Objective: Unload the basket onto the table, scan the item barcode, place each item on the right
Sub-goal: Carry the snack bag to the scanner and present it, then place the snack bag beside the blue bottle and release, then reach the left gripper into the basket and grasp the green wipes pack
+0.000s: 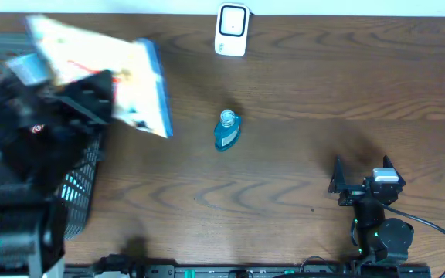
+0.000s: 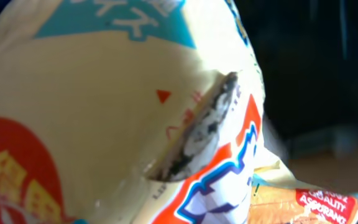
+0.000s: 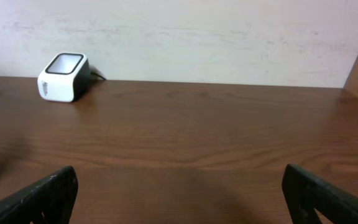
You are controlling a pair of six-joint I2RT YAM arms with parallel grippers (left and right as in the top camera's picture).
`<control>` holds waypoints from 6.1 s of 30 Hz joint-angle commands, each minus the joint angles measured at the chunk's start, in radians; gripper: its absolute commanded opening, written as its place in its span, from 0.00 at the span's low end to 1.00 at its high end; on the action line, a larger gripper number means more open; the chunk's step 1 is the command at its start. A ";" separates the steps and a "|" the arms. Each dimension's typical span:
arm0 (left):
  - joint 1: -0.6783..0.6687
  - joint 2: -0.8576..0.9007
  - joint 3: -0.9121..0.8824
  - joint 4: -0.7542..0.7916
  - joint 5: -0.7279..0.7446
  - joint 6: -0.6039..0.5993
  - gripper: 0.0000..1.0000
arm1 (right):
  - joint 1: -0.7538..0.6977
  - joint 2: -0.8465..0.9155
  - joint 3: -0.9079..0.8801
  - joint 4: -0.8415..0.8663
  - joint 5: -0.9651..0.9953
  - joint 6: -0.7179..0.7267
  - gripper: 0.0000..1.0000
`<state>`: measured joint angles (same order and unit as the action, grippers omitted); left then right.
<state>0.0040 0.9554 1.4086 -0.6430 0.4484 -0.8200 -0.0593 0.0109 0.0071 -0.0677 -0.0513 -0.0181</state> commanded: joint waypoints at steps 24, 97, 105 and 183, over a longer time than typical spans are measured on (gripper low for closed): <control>-0.871 0.886 0.003 0.100 -0.521 0.643 0.17 | 0.008 -0.005 -0.002 -0.004 0.004 0.010 0.99; -0.616 0.311 0.321 -0.241 -1.131 0.446 0.98 | 0.008 -0.005 -0.002 -0.004 0.004 0.010 0.99; 0.008 0.199 0.313 -0.545 -1.080 -0.034 1.00 | 0.008 -0.005 -0.002 -0.004 0.004 0.010 0.99; 0.624 0.513 -0.272 -0.130 -0.262 -0.076 0.23 | 0.008 -0.005 -0.002 -0.004 0.004 0.010 0.99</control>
<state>0.6292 1.5845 1.0386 -0.7753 0.0700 -1.0172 -0.0593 0.0109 0.0071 -0.0677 -0.0513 -0.0177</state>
